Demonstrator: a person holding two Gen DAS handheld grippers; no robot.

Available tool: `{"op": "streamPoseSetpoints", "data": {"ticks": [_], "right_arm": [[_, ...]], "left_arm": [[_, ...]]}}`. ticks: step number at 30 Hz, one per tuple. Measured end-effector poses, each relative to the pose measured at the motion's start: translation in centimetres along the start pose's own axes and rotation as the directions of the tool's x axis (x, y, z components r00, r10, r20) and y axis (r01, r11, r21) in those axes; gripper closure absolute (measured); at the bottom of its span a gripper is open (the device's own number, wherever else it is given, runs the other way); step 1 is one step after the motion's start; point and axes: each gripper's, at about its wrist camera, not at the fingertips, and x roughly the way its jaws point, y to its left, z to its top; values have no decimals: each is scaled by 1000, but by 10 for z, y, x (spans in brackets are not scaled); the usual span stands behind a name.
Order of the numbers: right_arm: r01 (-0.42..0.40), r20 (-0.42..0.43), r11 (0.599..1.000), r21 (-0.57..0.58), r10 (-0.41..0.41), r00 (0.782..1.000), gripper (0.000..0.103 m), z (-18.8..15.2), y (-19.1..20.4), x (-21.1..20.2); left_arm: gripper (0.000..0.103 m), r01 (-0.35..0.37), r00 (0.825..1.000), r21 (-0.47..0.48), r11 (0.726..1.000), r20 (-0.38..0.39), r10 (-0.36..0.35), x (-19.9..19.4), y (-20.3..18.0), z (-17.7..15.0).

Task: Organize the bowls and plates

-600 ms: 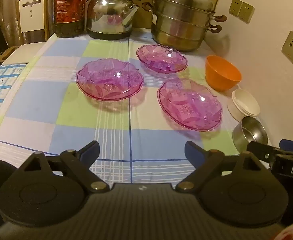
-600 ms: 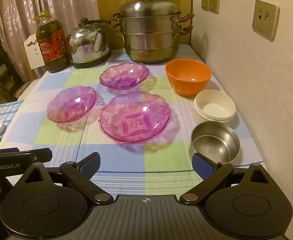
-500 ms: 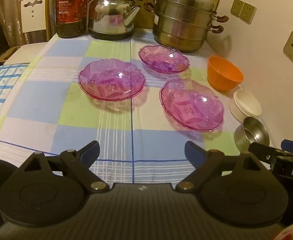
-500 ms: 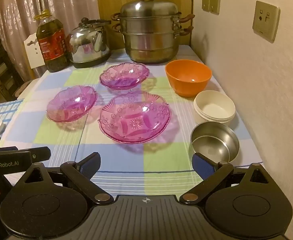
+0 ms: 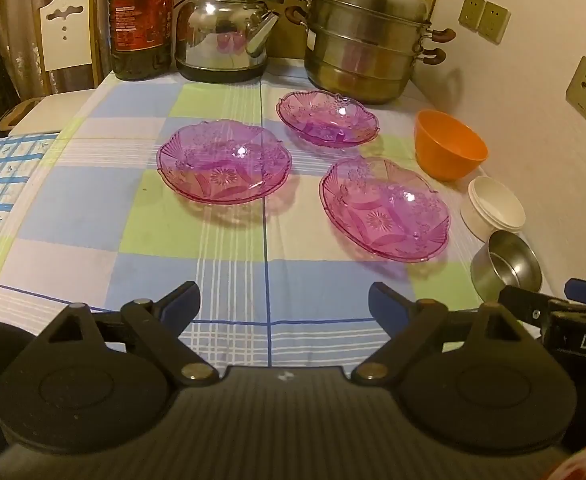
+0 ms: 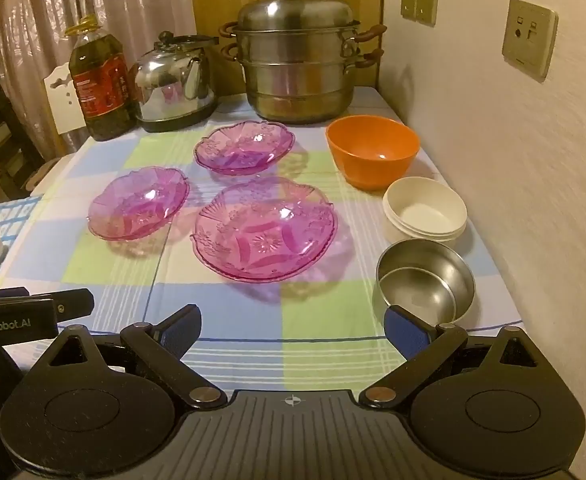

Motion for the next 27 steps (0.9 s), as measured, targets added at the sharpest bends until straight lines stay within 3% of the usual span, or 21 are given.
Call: {"op": "streamPoseSetpoints", "data": {"ticks": [27], "right_arm": [[9, 4, 1000, 5, -9, 1000, 5, -1, -1, -1]], "left_arm": [[14, 5, 1000, 6, 1000, -2, -5, -1, -4, 0]]}}
